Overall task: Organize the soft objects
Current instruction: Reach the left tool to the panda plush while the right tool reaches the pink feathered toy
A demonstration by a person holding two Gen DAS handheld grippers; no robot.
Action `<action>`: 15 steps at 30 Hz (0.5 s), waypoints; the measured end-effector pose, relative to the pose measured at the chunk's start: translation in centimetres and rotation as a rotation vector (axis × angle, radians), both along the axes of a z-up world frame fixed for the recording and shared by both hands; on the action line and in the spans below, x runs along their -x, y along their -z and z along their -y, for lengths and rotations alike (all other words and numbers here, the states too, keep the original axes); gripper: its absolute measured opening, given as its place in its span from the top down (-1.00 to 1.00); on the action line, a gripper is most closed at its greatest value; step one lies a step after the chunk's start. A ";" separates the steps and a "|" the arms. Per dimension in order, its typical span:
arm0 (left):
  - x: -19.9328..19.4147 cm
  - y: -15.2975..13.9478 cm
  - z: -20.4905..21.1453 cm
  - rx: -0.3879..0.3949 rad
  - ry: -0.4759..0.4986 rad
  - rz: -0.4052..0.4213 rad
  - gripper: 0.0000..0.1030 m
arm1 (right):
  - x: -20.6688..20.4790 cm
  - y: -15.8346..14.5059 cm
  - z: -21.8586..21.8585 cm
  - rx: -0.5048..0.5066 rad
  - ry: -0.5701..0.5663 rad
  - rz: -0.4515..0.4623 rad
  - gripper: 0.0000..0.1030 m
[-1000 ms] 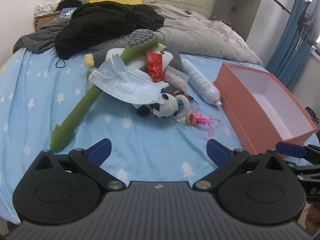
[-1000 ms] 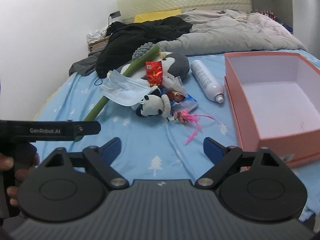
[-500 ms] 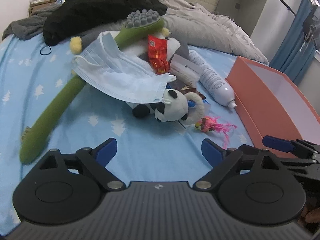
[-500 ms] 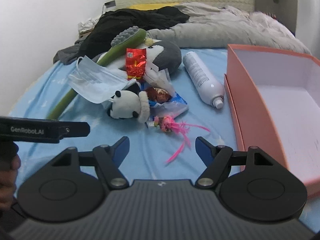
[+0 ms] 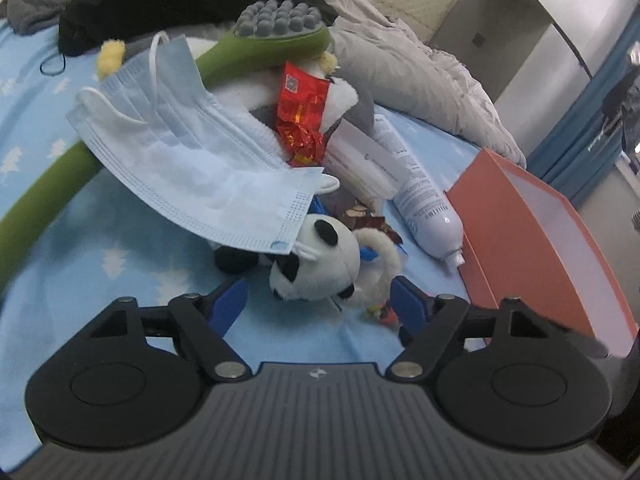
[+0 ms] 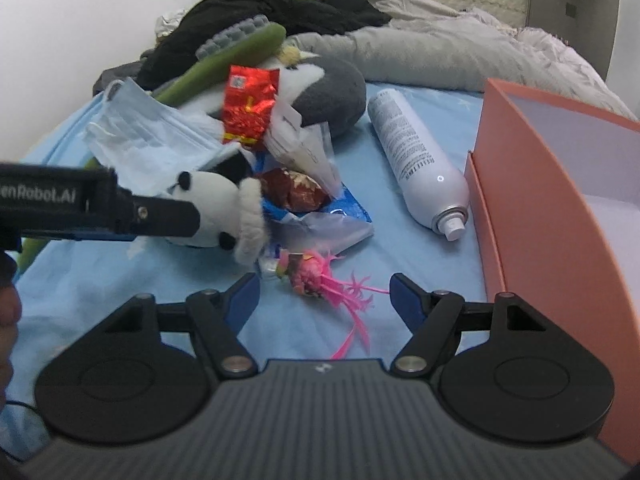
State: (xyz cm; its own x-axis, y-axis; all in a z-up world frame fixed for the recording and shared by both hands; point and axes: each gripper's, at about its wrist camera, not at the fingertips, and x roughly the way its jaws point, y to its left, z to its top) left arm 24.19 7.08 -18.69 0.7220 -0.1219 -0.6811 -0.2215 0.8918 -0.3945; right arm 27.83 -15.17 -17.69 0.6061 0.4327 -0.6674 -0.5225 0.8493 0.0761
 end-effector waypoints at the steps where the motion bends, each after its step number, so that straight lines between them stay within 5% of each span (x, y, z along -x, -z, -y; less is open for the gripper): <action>1: -0.3 0.2 -0.2 0.015 -0.007 -0.003 -0.50 | -0.4 0.3 -0.2 0.000 -0.002 -0.013 -0.37; 9: -1.8 1.6 -1.2 0.105 -0.060 0.024 -0.27 | -2.1 1.7 -1.8 0.017 -0.045 -0.030 -0.07; 11: -2.0 1.6 -1.1 0.096 -0.053 0.022 -0.08 | -2.5 1.9 -1.9 0.014 -0.054 -0.047 0.02; 15: -1.5 1.6 -1.5 0.120 -0.052 0.028 -0.04 | -2.8 2.3 -1.6 -0.040 -0.053 -0.103 0.50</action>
